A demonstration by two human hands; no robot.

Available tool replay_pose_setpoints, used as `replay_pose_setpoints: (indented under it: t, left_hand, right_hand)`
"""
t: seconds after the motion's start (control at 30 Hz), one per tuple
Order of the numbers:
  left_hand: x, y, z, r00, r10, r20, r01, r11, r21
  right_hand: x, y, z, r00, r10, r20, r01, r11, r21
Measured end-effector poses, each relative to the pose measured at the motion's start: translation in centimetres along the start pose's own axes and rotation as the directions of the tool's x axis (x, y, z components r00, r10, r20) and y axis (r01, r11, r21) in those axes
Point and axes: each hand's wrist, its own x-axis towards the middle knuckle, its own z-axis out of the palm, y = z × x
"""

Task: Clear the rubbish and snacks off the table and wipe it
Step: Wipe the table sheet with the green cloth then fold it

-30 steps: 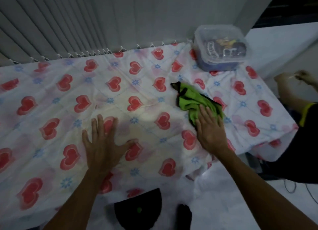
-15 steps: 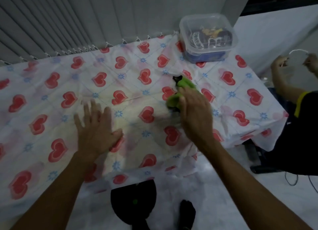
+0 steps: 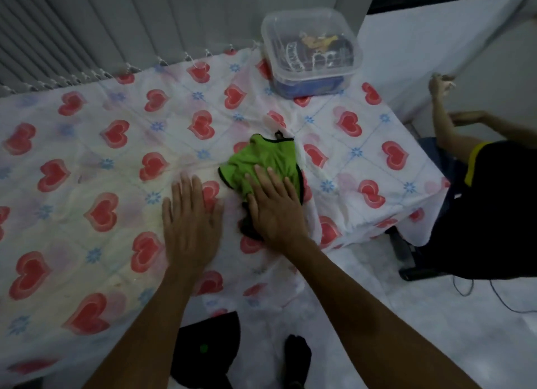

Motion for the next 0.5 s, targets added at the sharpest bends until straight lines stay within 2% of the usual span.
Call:
replay_pose_setpoints:
  t: [0.1,0.27,0.5]
  left_hand:
    - [0.1,0.0,-0.1,0.999,0.003,0.048,-0.004,1.0,0.029]
    - [0.3,0.6,-0.4,0.996,-0.031,0.081,0.028,0.999,0.038]
    - [0.1,0.5,-0.6,0.997,-0.023,0.078,0.019,0.998,0.06]
  right_hand:
    - [-0.8,4.3,-1.3,0.996,0.081,-0.034,-0.083,0.996,-0.043]
    - [-3.4,11.4,-3.9,0.952,0.3,-0.056,-0.305,0.946,-0.108]
    - [-6.2,17.6,-6.0,0.879,0.468,-0.09,-0.476,0.872,-0.113]
